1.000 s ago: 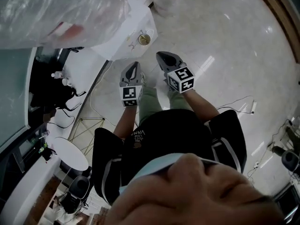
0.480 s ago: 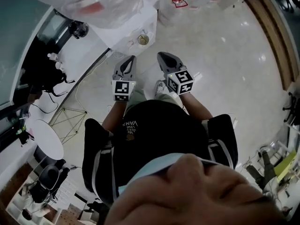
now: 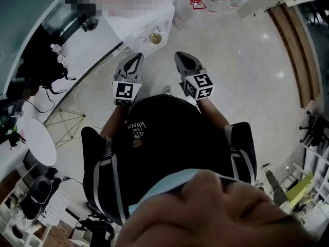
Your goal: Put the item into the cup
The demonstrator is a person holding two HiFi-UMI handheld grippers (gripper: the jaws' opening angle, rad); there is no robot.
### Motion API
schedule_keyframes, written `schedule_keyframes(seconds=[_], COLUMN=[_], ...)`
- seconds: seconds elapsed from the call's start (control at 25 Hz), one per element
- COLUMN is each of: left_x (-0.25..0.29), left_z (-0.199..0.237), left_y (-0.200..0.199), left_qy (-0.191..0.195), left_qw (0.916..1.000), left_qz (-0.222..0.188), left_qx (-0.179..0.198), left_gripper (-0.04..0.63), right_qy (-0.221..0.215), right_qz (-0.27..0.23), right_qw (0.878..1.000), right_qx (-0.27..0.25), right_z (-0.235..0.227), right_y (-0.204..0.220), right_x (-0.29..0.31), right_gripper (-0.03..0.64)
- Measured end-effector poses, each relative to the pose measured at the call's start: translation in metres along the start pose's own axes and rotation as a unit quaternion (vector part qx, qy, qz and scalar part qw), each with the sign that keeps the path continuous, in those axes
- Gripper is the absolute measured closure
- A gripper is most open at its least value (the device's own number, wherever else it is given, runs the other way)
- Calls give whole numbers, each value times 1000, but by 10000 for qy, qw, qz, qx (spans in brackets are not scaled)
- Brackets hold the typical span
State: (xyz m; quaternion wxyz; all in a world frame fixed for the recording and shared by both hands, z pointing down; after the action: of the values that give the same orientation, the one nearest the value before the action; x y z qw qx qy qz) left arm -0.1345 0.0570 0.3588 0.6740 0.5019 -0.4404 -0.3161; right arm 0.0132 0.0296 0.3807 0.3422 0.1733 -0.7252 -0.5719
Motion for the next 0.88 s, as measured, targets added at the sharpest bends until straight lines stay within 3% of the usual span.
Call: schedule_keyframes(seconds=[0.88], left_x=[-21], left_z=[-35], left_y=[-30], left_qy=[202], left_qw=[9995], left_qz=[-245], left_qx=[5], left_gripper=[574], right_qy=[243], right_qz=[-69], right_qw=[9993], right_qx=[291], right_z=[-12], right_y=[-5], right_x=[-48], right_gripper=[574])
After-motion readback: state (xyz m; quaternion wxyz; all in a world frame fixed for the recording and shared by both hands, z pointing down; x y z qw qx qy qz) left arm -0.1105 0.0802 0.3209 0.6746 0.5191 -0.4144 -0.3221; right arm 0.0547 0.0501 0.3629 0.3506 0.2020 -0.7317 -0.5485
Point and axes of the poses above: the fingertips, and each gripper's own axes: x forward along the fingers, z to its left, y out of its underside, the point moved 2 cm from there along -x, backward along the fingers, and after that the axes turned 11 degrees about -x, right-handed, at the moved point
